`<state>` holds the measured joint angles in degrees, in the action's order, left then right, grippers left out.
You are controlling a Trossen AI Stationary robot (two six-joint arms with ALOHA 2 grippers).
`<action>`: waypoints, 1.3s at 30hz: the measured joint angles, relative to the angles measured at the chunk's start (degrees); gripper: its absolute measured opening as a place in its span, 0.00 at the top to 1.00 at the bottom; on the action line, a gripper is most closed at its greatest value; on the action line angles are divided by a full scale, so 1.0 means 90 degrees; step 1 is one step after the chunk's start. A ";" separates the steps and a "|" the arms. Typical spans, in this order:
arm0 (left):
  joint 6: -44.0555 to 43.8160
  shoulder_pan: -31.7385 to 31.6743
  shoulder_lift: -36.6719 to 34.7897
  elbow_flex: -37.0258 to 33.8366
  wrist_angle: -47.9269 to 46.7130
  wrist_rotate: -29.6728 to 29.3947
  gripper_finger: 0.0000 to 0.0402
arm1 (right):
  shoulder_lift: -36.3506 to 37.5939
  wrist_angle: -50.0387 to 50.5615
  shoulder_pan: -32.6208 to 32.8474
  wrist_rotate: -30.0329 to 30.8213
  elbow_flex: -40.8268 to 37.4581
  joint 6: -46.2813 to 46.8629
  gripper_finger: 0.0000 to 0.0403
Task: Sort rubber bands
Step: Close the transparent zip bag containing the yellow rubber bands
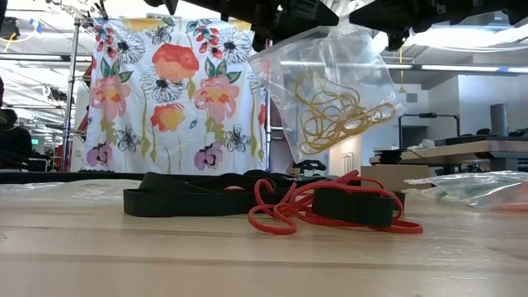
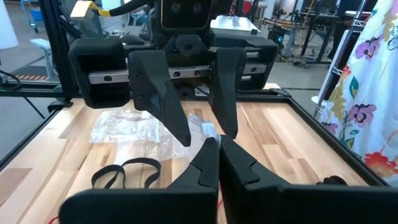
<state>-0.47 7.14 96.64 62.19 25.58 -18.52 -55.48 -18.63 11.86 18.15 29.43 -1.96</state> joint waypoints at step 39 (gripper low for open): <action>-0.0200 0.0253 -0.0028 0.0003 -0.0480 -0.0030 0.95 | -0.0010 0.0061 0.0002 -0.0011 -0.0002 -0.0074 1.00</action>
<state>-2.27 9.41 96.39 62.22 21.25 -18.79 -55.57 -18.08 11.88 18.06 29.41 -2.62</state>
